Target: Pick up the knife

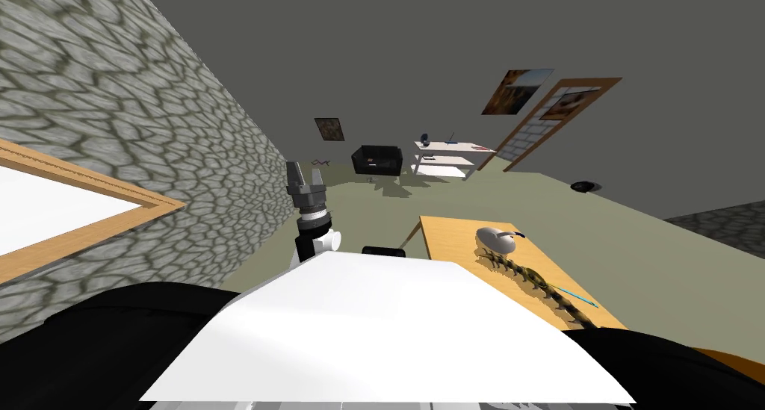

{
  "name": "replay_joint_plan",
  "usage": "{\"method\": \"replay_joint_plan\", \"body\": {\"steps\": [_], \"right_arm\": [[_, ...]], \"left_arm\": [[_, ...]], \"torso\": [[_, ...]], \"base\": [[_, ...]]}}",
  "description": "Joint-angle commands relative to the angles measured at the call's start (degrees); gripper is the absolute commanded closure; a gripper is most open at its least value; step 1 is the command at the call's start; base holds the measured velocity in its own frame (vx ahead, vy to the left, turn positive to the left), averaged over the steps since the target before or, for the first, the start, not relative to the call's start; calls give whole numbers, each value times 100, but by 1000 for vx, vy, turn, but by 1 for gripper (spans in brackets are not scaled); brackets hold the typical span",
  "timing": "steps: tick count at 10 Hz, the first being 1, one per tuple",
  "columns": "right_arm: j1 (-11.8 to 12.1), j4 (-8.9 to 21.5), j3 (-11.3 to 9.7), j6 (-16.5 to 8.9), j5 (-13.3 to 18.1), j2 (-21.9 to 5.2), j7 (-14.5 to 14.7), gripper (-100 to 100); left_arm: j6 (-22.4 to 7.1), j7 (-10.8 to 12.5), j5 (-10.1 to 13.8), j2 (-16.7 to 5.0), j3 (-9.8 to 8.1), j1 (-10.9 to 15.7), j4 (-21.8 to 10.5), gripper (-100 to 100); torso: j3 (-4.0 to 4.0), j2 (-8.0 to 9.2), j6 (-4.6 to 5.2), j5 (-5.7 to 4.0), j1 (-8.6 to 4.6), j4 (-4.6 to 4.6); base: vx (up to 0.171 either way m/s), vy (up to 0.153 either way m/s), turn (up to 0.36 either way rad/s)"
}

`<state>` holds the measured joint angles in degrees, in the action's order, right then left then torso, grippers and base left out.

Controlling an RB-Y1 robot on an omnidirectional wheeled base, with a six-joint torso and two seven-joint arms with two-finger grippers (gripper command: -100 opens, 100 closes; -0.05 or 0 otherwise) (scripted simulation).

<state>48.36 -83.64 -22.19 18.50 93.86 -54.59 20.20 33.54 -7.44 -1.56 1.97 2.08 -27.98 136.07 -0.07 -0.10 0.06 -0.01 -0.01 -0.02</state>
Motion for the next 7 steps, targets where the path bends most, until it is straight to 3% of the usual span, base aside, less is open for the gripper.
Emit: {"method": "replay_joint_plan", "body": {"steps": [1,5,7], "right_arm": [[72,27,67,48,-73,-26,243,-100],[115,370,36,24,483,-388,320,-100],[115,370,36,24,483,-388,320,-100]], "left_arm": [[0,0,0,0,0,0,0,0],[0,0,0,0,0,0,0,0],[0,0,0,0,0,0,0,0]], "torso": [[0,0,0,0,0,0],[4,6,-1,3,6,1],[3,5,1,1,3,1]], "base": [[8,-7,-14],[11,-15,66],[9,-17,10]]}}
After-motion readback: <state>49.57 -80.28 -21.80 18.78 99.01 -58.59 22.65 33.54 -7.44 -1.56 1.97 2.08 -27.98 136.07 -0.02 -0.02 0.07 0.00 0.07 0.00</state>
